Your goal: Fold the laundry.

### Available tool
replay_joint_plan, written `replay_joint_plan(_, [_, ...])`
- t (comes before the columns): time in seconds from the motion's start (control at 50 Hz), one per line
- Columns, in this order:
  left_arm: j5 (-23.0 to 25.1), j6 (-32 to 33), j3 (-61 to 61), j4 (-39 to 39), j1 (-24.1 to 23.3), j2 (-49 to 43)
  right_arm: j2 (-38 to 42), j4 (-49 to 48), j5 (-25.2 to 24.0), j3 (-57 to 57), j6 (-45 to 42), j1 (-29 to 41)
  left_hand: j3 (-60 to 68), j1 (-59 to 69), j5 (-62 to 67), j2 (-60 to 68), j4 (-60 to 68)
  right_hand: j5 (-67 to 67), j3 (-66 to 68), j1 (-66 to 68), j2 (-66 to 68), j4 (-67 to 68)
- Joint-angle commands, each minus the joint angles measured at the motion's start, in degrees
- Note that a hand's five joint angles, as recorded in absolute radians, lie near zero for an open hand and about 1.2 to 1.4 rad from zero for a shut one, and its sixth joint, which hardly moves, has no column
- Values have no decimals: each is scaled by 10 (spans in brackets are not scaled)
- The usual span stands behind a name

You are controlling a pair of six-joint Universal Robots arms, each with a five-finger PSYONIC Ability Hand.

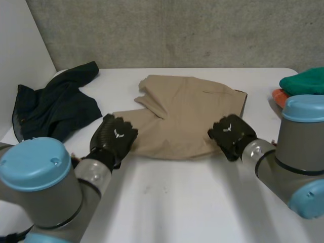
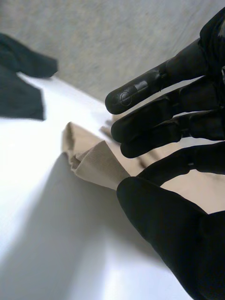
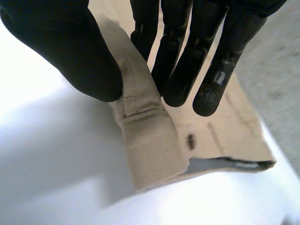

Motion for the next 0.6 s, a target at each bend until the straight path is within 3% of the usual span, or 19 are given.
replay_joint_plan(0.02, [-32,1,-19,-179,-14,88,-77,143,0,39,-55,-1,117,147,130,114,111,128,122,245,131,117])
replay_joint_plan(0.14, [-30,4,-45,-350,-33,168,-139,298,-8,85,-130,-9,117,147,130,114,111,128,122,245,131,117])
replay_joint_plan(0.26, [-22,-1,-49,-433,-65,189,-157,346,-10,122,-174,-27,117,147,130,114,111,128,122,245,131,117])
replay_joint_plan(0.3, [-19,-1,-42,-423,-72,183,-156,335,-10,125,-173,-31,117,147,130,114,111,128,122,245,131,117])
replay_joint_plan(0.32, [-19,-1,-39,-412,-71,181,-155,329,-10,126,-173,-31,52,82,65,49,47,128,122,245,131,117])
replay_joint_plan(0.36, [-24,3,-23,-376,-70,171,-153,315,-11,128,-171,-32,-305,-275,-291,-307,-310,128,122,245,131,117])
replay_joint_plan(0.44, [-24,2,-1,-299,-42,163,-149,275,-10,134,-170,-32,-389,-359,-376,-392,-394,128,122,245,131,117])
replay_joint_plan(0.52, [-17,-2,14,-218,21,159,-149,255,-10,144,-169,-30,-394,-365,-381,-397,-400,128,122,245,131,117])
replay_joint_plan(0.6, [17,-1,25,-142,41,140,-149,243,-11,148,-159,-30,-383,-353,-369,-385,-388,128,122,245,131,117])
